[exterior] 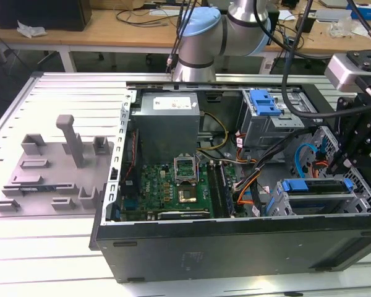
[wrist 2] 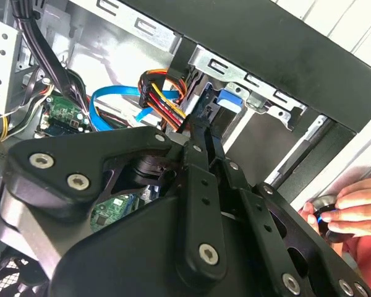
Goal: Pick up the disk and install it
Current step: 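Insert the first disk wire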
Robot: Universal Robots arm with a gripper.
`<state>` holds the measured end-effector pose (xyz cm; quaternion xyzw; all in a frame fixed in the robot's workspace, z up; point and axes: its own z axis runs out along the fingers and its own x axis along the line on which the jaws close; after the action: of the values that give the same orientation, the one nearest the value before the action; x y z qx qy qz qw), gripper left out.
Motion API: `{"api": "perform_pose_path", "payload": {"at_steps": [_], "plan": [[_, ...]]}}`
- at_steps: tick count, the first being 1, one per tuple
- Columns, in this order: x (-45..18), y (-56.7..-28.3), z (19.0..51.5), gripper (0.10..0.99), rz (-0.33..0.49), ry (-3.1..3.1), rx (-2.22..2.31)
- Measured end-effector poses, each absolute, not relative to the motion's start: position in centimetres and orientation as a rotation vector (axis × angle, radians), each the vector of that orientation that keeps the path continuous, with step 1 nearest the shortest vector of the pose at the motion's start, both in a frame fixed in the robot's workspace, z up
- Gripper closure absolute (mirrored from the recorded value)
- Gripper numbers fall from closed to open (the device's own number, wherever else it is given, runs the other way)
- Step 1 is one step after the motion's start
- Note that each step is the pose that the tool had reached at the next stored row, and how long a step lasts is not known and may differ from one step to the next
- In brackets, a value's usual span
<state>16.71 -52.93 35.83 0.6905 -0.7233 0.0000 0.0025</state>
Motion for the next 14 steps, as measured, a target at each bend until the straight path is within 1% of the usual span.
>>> {"api": "perform_pose_path", "payload": {"at_steps": [6, 14], "plan": [[16.59, -53.57, 35.79, 0.918, 0.0, -2.269, 2.166], [16.59, -53.59, 35.67, 0.918, 0.0, -2.268, 2.166]]}}
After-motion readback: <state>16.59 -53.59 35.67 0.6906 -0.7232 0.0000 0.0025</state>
